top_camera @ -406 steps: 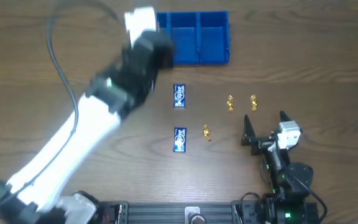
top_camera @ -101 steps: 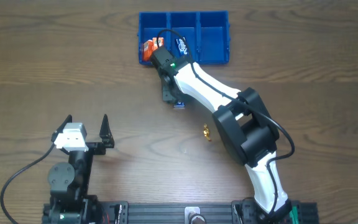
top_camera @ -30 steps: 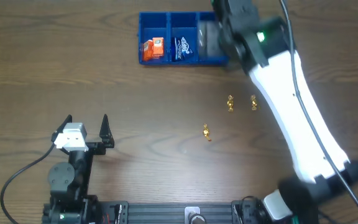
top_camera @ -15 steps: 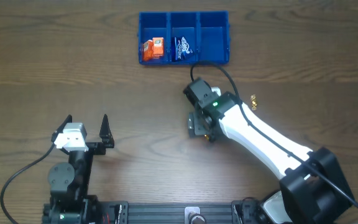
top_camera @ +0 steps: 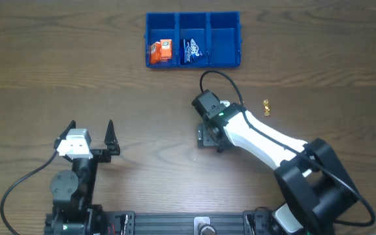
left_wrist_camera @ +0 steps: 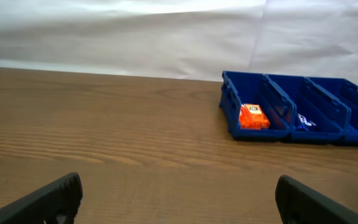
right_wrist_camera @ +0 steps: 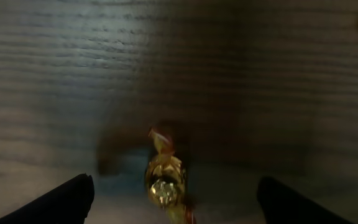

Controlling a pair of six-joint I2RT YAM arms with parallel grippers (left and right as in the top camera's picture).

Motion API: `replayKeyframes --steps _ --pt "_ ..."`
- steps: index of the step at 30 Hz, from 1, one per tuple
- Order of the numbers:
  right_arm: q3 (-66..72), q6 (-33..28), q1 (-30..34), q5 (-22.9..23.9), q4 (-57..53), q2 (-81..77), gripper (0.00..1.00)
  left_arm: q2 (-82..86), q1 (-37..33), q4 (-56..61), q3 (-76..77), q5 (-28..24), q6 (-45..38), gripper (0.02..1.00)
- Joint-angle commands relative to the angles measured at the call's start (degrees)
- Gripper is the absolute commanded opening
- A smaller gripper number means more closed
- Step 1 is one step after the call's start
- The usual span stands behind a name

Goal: Sort Candies Into Trays

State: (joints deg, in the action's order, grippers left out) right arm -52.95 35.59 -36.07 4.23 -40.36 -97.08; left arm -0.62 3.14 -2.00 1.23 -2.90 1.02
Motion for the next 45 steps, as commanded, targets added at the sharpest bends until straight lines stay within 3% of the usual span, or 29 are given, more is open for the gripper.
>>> replayKeyframes --steps 1,10,20,36,45 --pt "0.3 0.9 0.2 0.1 1.0 -1.4 0.809 0.4 -0.2 -2.3 -1.0 0.1 -0.9 0.996" --pt "0.4 0.9 0.2 0.1 1.8 -1.4 0.601 0.4 -0.2 -2.3 -1.0 0.1 -0.9 0.998" --pt "0.5 1.6 1.1 0.1 2.6 -3.1 0.544 0.4 -0.2 -2.3 -1.0 0.1 -0.9 0.998" --pt "0.5 2.0 1.0 -0.1 2.7 -3.1 0.169 0.4 -0.2 -2.3 -1.0 0.1 -0.9 0.998" --pt "-1.6 0.2 1.3 0.4 0.9 6.3 0.121 0.4 -0.2 -2.3 -1.0 0.1 -0.9 0.998"
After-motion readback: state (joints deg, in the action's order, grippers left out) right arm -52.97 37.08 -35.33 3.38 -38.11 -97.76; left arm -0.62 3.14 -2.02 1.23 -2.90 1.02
